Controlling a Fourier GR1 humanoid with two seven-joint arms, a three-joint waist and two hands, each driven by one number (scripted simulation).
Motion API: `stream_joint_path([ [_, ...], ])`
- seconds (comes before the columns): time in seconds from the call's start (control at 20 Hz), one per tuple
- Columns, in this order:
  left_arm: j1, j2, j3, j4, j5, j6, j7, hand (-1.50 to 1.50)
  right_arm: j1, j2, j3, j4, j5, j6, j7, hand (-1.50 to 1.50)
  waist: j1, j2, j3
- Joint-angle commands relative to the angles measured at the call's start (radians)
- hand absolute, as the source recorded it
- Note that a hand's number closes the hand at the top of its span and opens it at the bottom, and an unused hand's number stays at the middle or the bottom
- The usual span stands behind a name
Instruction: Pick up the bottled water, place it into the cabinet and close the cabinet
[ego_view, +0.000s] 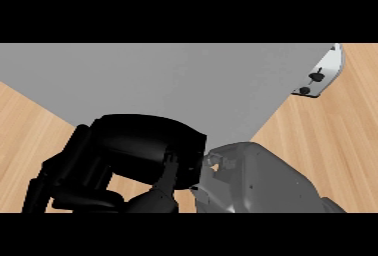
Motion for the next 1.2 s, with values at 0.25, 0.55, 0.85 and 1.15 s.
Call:
stream_joint_path([
  [0.25, 0.049, -0.075, 0.094, 0.025, -0.029, -0.102, 0.011, -1.50, 0.032, -0.037, -0.149, 0.231, -0.045, 0.154, -0.034, 1.50, -0.034, 0.006, 0.002],
  [0.55, 0.063, -0.094, 0.143, -0.059, 0.005, -0.094, 0.091, -1.50, 0.042, -0.054, -0.216, 0.377, 0.019, 0.224, -0.119, 1.50, -0.037, 0.008, 0.003],
  [0.85, 0.076, -0.177, 0.162, -0.008, -0.056, -0.171, 0.078, -1.50, -0.006, -0.121, -0.295, 0.476, 0.113, 0.346, -0.236, 1.50, -0.029, 0.006, 0.002],
  [1.15, 0.040, -0.196, 0.144, -0.027, -0.075, -0.146, 0.128, -1.50, -0.109, -0.084, -0.328, 0.567, 0.210, 0.322, -0.331, 1.50, -0.022, 0.009, 0.001],
])
